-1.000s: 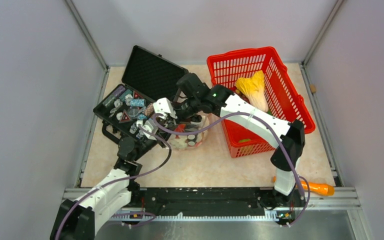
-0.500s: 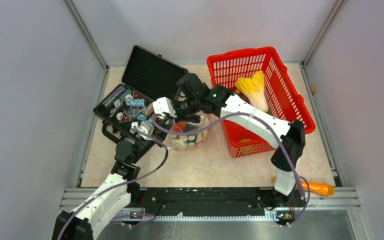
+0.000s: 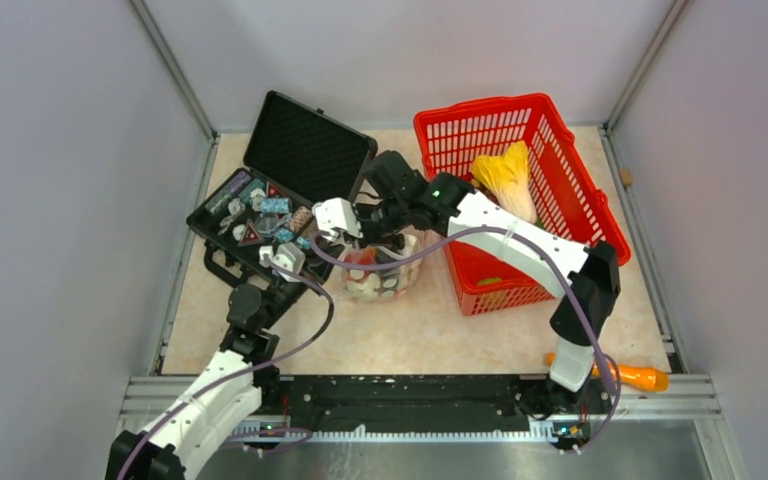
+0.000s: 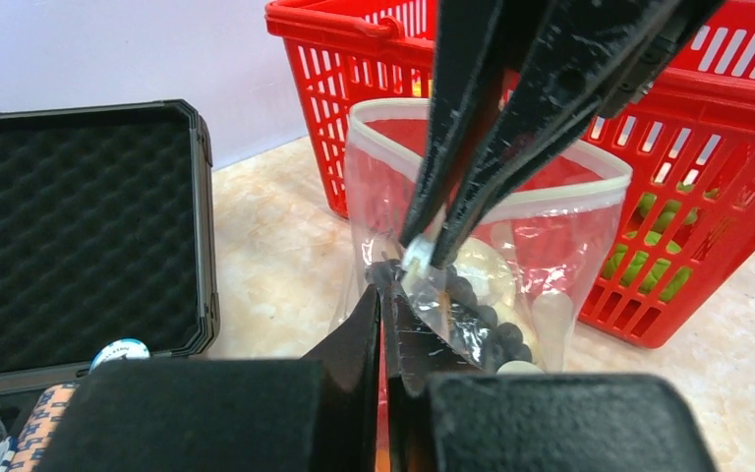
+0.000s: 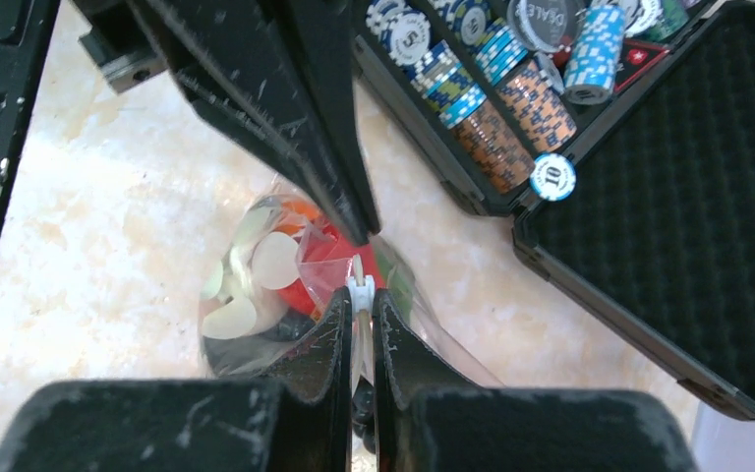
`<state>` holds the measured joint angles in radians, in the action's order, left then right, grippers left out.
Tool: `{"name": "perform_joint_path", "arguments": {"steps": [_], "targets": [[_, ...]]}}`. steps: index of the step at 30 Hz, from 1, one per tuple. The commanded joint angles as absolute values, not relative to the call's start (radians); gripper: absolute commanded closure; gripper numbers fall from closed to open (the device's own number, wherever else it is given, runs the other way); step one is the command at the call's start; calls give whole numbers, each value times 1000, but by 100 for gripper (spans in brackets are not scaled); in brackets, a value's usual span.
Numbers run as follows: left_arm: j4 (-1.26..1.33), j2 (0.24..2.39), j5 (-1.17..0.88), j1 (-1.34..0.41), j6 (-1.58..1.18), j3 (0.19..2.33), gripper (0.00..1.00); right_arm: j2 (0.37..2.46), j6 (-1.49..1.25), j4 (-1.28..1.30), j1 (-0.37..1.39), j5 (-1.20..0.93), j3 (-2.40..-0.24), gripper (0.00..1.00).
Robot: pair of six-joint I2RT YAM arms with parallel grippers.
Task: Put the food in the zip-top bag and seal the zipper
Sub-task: Adjust the zipper food storage bag at the center of the board.
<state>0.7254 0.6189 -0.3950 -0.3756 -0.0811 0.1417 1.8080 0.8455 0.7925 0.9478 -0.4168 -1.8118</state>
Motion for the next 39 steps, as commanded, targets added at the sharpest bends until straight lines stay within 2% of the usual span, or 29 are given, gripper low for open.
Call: {"name": "perform_joint_path", "arguments": {"steps": [1,3,4,6,8,9,14,17,24,31,34,39], "targets": [[692,557,-326,-376,-126,161,89,1711,865,768,943,-450,-1764,100],[651,509,-232,-375,-169,162,55,1671,891,747,943,-489,-1711,100],[620,488,-188,-375,-184,168,45,1647,912,738,942,-516,-1685,100],[500,465,-146,-376,-191,224,34,1597,937,707,947,-574,-1628,100],[336,484,-62,-375,-245,326,15,1553,972,680,965,-601,-1577,100],[254,522,-21,-374,-274,410,9,1528,992,672,980,-606,-1554,100],[-121,765,-67,-374,-308,751,4,1465,1169,666,1050,-675,-1470,100],[-227,872,-193,-373,-314,882,5,1433,1325,710,1086,-763,-1411,100],[-254,946,-390,-374,-297,964,6,1333,1427,707,1117,-884,-1281,100],[-319,1074,-639,-387,-227,1064,4,1313,1394,676,1124,-838,-1262,100],[-388,1120,-657,-426,-173,1137,2,1307,1385,663,1124,-834,-1253,100],[-549,1232,-539,-517,-88,1250,3,1290,1361,631,1125,-823,-1218,100]]}}
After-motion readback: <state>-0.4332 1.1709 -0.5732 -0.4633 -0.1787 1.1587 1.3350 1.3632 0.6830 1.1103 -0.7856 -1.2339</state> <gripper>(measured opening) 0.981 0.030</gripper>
